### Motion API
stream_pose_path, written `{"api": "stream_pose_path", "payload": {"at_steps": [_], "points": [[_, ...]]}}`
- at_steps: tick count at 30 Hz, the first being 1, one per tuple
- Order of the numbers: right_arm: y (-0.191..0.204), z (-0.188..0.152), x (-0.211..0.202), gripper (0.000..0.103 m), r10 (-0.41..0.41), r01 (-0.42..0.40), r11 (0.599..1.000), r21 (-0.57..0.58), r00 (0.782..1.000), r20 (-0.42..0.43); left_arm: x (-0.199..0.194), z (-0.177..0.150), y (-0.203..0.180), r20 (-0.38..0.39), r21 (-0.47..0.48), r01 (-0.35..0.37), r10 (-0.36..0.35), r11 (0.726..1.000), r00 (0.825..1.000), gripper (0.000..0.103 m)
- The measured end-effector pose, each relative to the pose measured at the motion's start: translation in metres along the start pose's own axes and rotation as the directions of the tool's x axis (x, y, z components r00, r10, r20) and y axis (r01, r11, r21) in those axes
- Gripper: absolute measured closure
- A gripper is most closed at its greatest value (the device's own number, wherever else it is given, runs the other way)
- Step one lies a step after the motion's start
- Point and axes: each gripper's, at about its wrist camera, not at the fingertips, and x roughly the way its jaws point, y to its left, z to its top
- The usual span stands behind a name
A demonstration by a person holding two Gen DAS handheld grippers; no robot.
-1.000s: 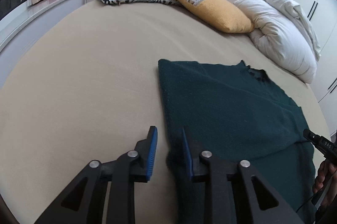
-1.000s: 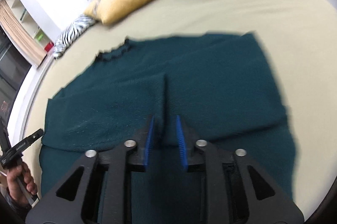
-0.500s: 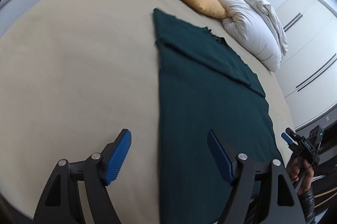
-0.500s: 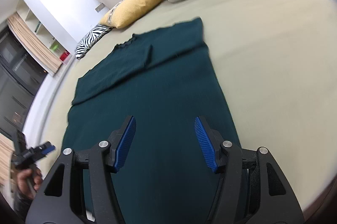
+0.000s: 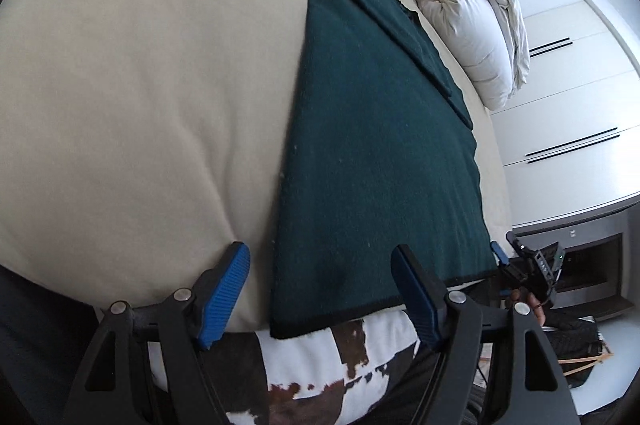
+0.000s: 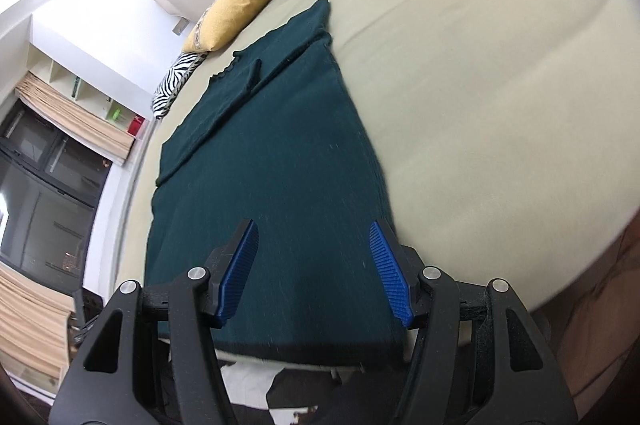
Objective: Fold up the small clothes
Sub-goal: 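Open both tools and move them to the sweater hem, then grasp the sweater hem with the left and right tools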
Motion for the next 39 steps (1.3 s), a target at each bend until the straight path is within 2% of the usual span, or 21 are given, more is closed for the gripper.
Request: {"api": "stream_pose_path", "payload": {"at_steps": [3,9,12,14,20,29,30,32,34,36,38,39], "points": [[-0.008,-0.004,-0.008,0.047,0.007,-0.007,1.000,0.019,1.000,0.003,0.000,0.004,0.004,-0.008,-0.032,0.030,-0.030,0.999,1.000,0.032],[-0.021,-0.004,-0.026,0.047,-0.015,0.015,0.998,0.053,1.000,0.002,0.001,0.003,0.005,-0.035,-0.047,0.026,-0.028,0.999,0.999,0.056],[-0.026,-0.004,-0.028,0.047,-0.028,0.030,0.997,0.064,0.999,-0.023,0.002,0.001,0.005,-0.048,-0.059,0.032,-0.035,0.998,0.998,0.073],[-0.028,-0.005,-0.030,0.048,-0.036,0.039,0.997,0.068,0.999,-0.035,0.001,0.000,0.006,-0.054,-0.059,0.037,-0.040,0.998,0.998,0.092],[-0.031,-0.007,-0.043,0.048,-0.079,0.082,0.993,0.082,0.996,-0.041,-0.004,-0.002,0.001,-0.034,-0.041,0.039,-0.041,0.998,0.999,0.097],[-0.022,-0.015,-0.026,0.049,-0.052,0.063,0.995,0.076,0.989,-0.140,-0.014,-0.002,0.000,0.007,-0.027,0.063,-0.062,0.998,0.998,0.097],[-0.020,-0.015,-0.024,0.053,-0.046,0.058,0.995,0.077,0.988,-0.149,-0.017,-0.001,-0.001,0.015,-0.025,0.068,-0.068,0.997,0.998,0.097],[-0.019,-0.016,-0.020,0.070,-0.025,0.040,0.996,0.085,0.985,-0.172,-0.021,0.000,-0.002,0.031,-0.020,0.075,-0.074,0.997,0.997,0.097],[-0.019,-0.018,-0.014,0.073,-0.020,0.039,0.995,0.089,0.980,-0.200,-0.022,0.000,-0.001,0.034,-0.019,0.077,-0.076,0.997,0.996,0.097],[-0.017,-0.021,-0.012,0.081,-0.018,0.037,0.995,0.093,0.981,-0.196,-0.022,-0.001,-0.002,0.035,-0.018,0.079,-0.078,0.997,0.996,0.097],[-0.017,-0.023,-0.013,0.095,-0.012,0.031,0.995,0.095,0.982,-0.189,-0.023,-0.001,-0.001,0.037,-0.020,0.085,-0.084,0.996,0.996,0.097],[-0.016,-0.023,-0.014,0.096,-0.018,0.035,0.995,0.090,0.982,-0.186,-0.024,-0.001,-0.001,0.040,-0.020,0.089,-0.089,0.996,0.995,0.097]]}}
